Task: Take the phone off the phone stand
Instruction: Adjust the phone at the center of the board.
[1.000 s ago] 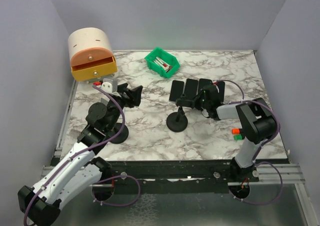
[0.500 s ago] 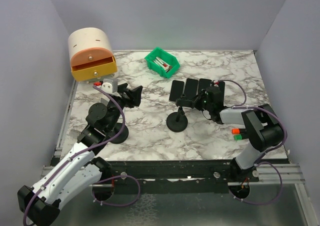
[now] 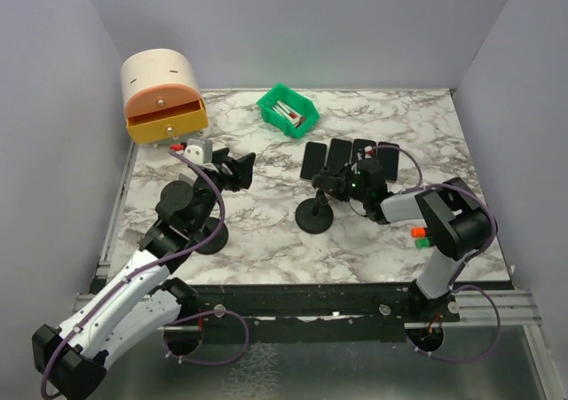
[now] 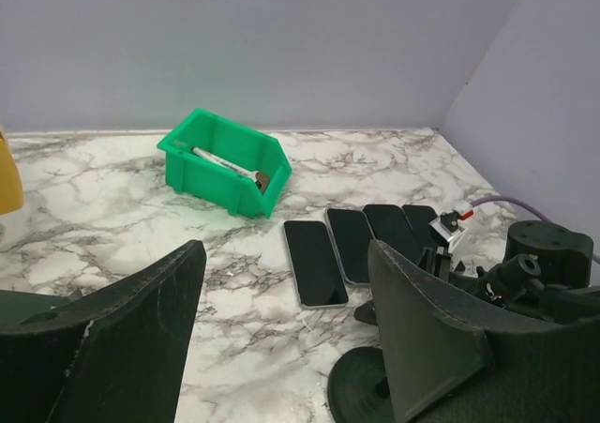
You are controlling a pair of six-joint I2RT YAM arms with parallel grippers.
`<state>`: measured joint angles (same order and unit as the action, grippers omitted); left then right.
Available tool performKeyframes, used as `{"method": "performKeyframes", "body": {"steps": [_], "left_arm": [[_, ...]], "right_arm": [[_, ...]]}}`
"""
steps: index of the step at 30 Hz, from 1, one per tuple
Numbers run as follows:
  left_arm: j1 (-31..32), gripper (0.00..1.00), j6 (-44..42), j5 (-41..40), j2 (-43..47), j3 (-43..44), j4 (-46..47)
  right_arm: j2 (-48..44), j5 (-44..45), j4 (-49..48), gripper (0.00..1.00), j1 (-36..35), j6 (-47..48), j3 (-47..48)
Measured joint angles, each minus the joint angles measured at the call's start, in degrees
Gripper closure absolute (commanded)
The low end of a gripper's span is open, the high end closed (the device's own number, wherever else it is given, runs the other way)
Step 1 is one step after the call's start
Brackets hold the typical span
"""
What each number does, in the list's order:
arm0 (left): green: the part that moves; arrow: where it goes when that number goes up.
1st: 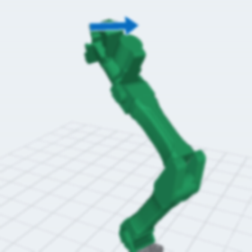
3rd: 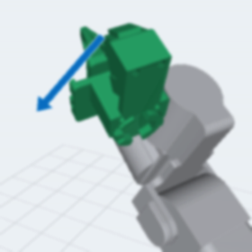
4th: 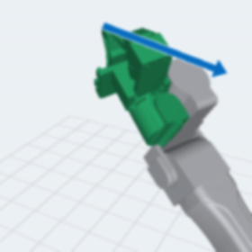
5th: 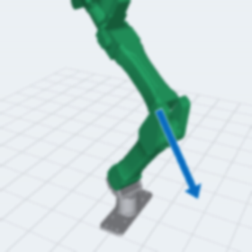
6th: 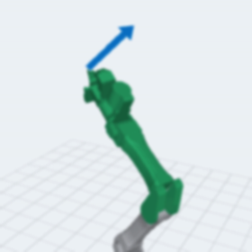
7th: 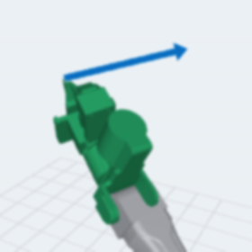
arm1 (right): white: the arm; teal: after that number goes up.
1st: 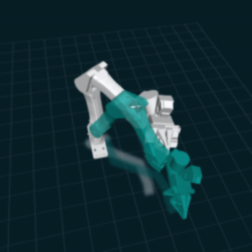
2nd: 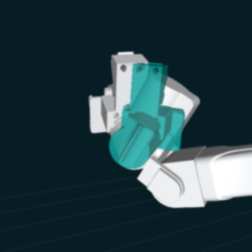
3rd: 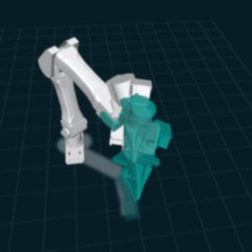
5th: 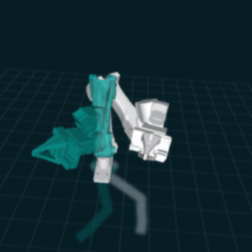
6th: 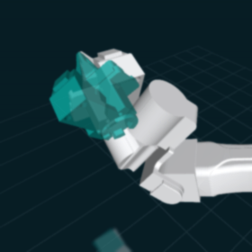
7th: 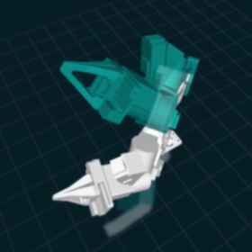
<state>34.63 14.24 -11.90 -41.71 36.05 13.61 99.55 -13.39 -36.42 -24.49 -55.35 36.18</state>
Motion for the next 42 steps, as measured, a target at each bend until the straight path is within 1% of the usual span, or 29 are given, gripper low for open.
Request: {"method": "performKeyframes", "body": {"steps": [15,33,42], "left_arm": [[0.00,0.29,0.00,0.00,-0.26,0.00,-0.02],[0.02,0.29,0.00,0.00,-0.26,0.00,-0.02],[0.37,0.29,-0.02,0.00,-0.26,0.00,-0.02]], "right_arm": [[6.49,0.92,-2.62,1.00,-2.08,-5.16,0.42],[10.51,6.14,-3.61,1.00,-2.21,-10.56,4.96],[11.96,7.52,-3.50,1.00,-2.21,-11.17,6.97]]}}
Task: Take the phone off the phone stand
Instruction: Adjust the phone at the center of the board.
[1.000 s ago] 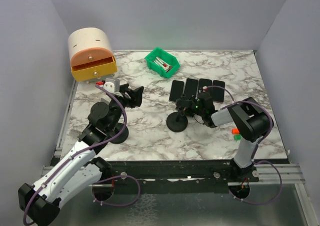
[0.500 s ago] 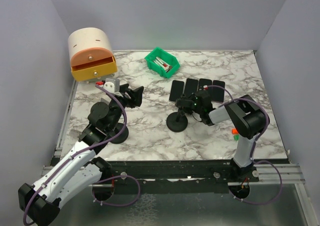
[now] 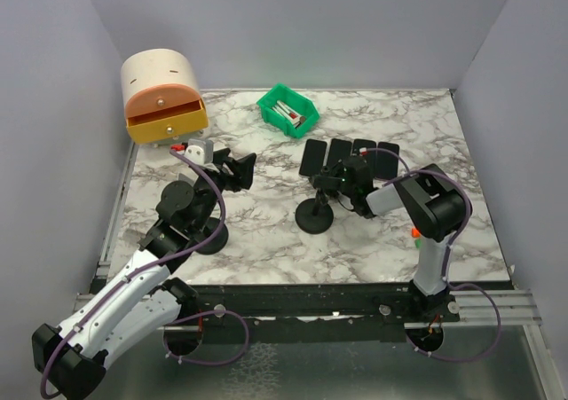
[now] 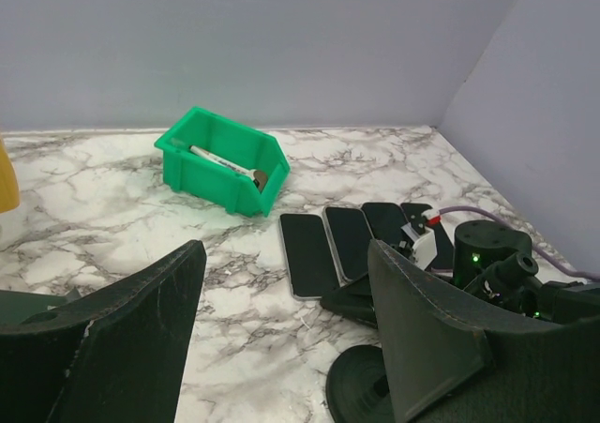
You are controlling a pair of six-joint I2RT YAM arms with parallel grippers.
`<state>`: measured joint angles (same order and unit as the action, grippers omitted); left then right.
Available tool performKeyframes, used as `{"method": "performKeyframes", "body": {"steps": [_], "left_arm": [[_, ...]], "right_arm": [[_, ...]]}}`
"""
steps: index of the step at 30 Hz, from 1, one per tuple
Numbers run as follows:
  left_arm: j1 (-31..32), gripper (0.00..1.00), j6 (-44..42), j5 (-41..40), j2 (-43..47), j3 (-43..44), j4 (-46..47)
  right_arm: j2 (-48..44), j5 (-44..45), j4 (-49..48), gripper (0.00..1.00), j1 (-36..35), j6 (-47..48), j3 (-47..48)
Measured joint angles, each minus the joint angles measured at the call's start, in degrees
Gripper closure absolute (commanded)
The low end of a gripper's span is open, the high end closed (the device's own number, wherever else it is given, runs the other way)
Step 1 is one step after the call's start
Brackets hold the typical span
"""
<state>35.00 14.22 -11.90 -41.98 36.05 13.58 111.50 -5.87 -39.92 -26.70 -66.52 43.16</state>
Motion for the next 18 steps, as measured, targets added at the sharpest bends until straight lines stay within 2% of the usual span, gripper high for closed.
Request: {"method": "performKeyframes", "body": {"steps": [13,18], "left_arm": [[0.07,0.29,-0.17,-0.02,-0.15,0.02,-0.09],[0.28,0.29,-0.17,-0.02,-0.13,0.00,-0.20]], "right_arm": [[0.48,0.50,1.18,1.00,0.09,0.81,1.86],[-6.27,0.13,3.58,1.00,0.09,2.89,-0.48]]}}
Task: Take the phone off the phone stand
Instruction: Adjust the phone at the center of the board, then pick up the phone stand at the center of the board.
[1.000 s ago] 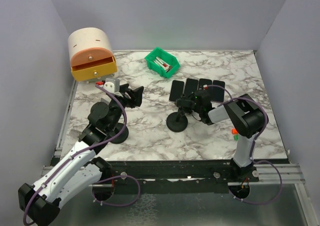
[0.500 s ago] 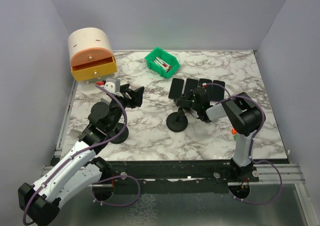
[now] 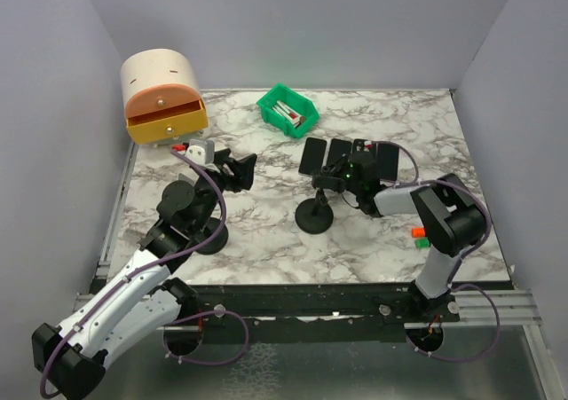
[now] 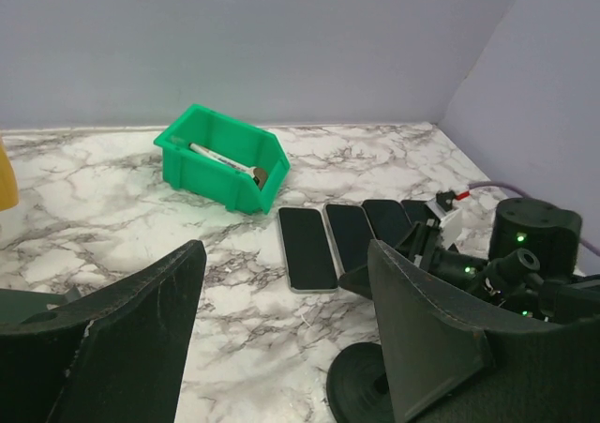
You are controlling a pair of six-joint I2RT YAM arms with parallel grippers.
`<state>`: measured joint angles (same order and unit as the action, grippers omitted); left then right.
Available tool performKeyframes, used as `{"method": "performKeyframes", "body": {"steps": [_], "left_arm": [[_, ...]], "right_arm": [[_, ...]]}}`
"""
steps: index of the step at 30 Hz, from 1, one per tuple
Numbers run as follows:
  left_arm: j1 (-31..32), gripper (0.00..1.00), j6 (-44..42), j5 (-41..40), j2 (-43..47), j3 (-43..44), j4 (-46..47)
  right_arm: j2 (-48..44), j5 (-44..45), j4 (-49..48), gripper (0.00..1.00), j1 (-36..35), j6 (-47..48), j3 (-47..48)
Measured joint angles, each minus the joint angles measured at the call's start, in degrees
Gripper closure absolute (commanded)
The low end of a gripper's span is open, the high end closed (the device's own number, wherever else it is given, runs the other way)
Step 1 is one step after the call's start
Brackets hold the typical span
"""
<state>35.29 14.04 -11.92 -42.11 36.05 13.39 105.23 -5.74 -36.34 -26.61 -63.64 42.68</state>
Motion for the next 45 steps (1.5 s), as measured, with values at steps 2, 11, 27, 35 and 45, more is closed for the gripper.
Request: {"method": "performKeyframes", "body": {"steps": [2,11,27,35,45], "left_arm": [[0.00,0.29,0.00,0.00,0.02,0.00,-0.07],[0.00,0.29,-0.22,-0.13,0.94,0.00,-0.63],[0.46,0.29,-1.27,-0.55,2.60,0.02,-0.68],[0.46,0.29,-1.42,-0.57,2.03,0.00,-0.68],[0.46,0.29,-1.46,-0.59,1.16,0.00,-0.68]], "right_arm": [[-4.44,-0.09,1.27,1.00,0.00,0.70,-0.96],[-20.83,0.61,11.54,0.87,2.12,3.34,-5.03],[-60.96,0.66,36.37,0.19,5.35,30.91,-14.67],[-68.65,-14.64,25.33,0.01,4.17,36.09,-27.32],[-58.80,-15.37,11.30,0.01,-2.47,37.66,-26.88]]}}
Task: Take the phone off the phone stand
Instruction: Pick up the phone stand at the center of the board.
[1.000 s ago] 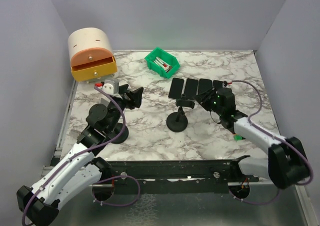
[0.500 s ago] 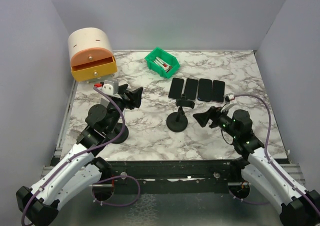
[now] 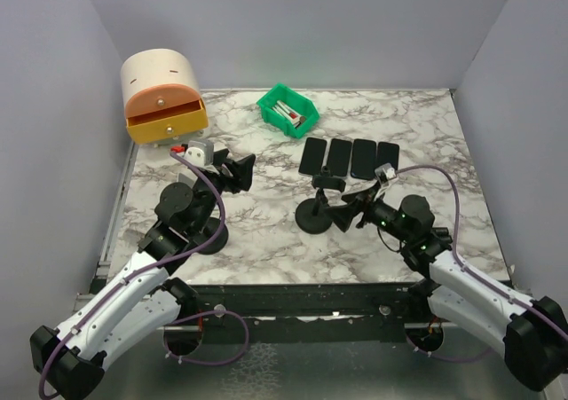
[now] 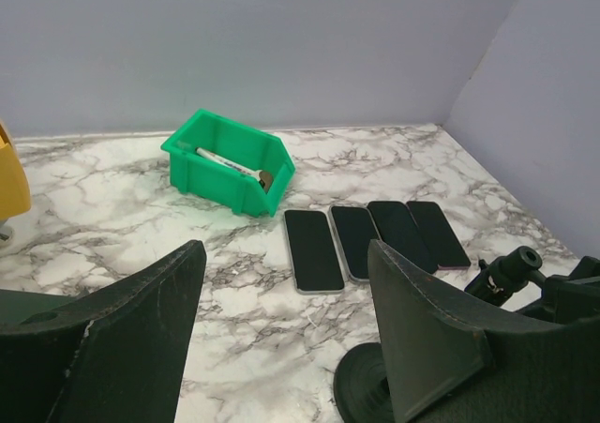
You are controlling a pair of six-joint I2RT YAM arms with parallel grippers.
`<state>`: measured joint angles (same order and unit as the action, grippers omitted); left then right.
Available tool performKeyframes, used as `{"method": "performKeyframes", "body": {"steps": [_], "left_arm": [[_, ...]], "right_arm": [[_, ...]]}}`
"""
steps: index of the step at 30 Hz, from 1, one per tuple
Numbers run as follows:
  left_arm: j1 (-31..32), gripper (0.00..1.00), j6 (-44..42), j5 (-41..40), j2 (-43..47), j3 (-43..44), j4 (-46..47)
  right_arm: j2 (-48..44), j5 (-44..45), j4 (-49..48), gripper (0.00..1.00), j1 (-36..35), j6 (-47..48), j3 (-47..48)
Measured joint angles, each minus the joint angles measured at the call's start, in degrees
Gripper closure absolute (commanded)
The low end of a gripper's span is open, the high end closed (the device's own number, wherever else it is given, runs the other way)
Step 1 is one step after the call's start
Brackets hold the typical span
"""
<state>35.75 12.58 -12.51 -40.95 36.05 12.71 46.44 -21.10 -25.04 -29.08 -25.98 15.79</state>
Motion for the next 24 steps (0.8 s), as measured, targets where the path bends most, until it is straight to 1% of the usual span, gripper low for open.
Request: {"method": "performKeyframes", "body": {"steps": [6,10,18,24], "left_arm": [[0.00,0.29,0.00,0.02,0.00,0.00,0.00],[0.00,0.29,0.00,0.02,-0.04,0.00,0.00],[0.00,0.29,0.00,0.02,-0.04,0.00,0.00],[0.00,0.29,0.02,0.02,-0.04,0.00,-0.02]], "right_arm": [[8.20,2.80,-10.62,0.04,-0.28,-1.33,-0.07],[13.88,4.59,-15.98,0.10,-0.92,-2.25,0.07],[23.63,5.64,-20.61,0.20,-2.75,-2.71,2.82],[26.47,6.12,-22.64,0.31,-4.09,-2.64,3.72]]}}
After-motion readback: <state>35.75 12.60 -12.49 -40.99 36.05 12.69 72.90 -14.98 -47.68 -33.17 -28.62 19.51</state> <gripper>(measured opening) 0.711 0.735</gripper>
